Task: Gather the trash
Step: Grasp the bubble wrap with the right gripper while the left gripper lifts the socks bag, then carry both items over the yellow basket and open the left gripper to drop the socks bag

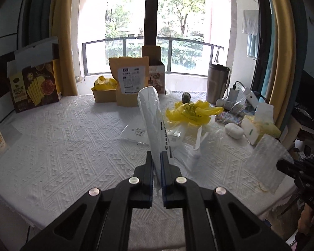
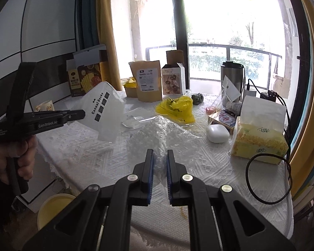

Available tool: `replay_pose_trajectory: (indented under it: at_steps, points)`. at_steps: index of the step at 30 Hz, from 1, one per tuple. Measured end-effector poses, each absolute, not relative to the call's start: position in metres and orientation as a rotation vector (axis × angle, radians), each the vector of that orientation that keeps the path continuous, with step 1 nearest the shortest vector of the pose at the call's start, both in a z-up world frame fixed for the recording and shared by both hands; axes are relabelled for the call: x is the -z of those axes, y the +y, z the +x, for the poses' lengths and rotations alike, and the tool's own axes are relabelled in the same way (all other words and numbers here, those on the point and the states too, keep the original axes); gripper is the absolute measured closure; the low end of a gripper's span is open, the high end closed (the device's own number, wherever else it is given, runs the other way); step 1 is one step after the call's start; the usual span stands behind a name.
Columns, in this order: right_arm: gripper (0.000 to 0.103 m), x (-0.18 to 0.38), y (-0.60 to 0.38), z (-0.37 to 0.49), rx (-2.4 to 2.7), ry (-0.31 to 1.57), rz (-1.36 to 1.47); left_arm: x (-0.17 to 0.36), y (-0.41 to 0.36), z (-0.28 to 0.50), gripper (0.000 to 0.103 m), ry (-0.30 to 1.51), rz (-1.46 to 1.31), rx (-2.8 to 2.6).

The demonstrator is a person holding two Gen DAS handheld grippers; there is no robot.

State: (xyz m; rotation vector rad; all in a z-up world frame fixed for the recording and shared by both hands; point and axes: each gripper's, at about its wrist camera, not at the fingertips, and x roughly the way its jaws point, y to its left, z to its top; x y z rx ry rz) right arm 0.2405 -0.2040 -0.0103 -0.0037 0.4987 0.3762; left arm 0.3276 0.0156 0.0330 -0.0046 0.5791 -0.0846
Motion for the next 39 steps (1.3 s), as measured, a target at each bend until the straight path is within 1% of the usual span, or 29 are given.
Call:
replay_pose_trajectory:
  at_steps: [6, 13, 31, 39]
  points:
    - [0.093, 0.0, -0.194, 0.215, -0.385, 0.48, -0.016, -0.047, 0.021, 0.291, 0.098, 0.537, -0.002, 0.09]
    - [0.093, -0.004, -0.177, 0.19, -0.411, 0.466, -0.04, -0.046, 0.032, 0.25, 0.098, 0.522, -0.008, 0.091]
    - [0.093, 0.011, -0.135, 0.132, -0.477, 0.475, -0.093, -0.014, 0.058, 0.16, 0.098, 0.528, -0.059, 0.121]
    - [0.093, 0.026, -0.117, 0.11, -0.511, 0.493, -0.111, 0.015, 0.065, 0.123, 0.098, 0.562, -0.073, 0.137]
